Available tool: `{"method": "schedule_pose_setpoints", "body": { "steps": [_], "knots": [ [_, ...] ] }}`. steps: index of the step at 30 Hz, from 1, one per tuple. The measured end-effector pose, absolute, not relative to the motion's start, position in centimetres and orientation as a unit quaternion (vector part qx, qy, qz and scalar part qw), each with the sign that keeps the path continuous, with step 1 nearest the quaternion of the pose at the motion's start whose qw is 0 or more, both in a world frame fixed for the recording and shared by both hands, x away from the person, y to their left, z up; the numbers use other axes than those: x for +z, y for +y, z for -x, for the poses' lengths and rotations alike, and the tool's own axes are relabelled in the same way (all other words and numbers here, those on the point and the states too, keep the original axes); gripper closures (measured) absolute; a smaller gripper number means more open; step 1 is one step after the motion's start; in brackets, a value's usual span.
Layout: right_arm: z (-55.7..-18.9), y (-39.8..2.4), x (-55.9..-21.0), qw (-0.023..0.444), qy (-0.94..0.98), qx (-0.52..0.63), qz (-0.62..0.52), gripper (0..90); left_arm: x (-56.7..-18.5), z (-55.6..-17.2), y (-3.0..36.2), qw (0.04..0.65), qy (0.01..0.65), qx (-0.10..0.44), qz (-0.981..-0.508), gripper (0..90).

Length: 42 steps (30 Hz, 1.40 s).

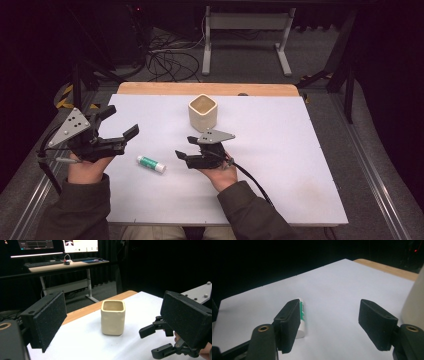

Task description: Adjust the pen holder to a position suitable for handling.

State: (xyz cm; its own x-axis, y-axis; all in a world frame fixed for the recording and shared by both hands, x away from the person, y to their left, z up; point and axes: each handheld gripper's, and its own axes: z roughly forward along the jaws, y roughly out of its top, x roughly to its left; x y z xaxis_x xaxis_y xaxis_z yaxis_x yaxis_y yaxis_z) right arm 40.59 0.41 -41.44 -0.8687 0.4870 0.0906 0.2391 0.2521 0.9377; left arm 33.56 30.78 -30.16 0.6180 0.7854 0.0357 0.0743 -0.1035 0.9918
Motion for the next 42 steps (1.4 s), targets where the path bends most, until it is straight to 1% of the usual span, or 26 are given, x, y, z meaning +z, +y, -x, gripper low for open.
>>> {"method": "schedule_pose_setpoints", "body": {
  "steps": [9,23,25,30,42],
  "knots": [
    [-40.7,2.0,-42.6,0.092,0.790,0.560,-0.233,38.4,-30.2,-33.5,30.3,0.571,0.319,0.324,-0.684,7.3],
    [-40.5,5.5,-44.7,0.077,0.819,0.526,-0.216,40.2,-30.3,-33.6,30.5,0.574,0.322,0.318,-0.683,7.5],
    [-40.5,5.9,-44.9,0.076,0.823,0.521,-0.214,40.4,-30.3,-33.6,30.5,0.575,0.321,0.308,-0.687,10.2],
    [-40.4,6.7,-45.6,0.070,0.834,0.506,-0.211,41.3,-30.2,-33.6,30.5,0.574,0.319,0.305,-0.690,10.5],
    [-40.0,7.9,-46.2,0.082,0.858,0.470,-0.193,46.8,-30.4,-33.8,30.5,0.572,0.319,0.303,-0.692,10.5]
  ]
}}
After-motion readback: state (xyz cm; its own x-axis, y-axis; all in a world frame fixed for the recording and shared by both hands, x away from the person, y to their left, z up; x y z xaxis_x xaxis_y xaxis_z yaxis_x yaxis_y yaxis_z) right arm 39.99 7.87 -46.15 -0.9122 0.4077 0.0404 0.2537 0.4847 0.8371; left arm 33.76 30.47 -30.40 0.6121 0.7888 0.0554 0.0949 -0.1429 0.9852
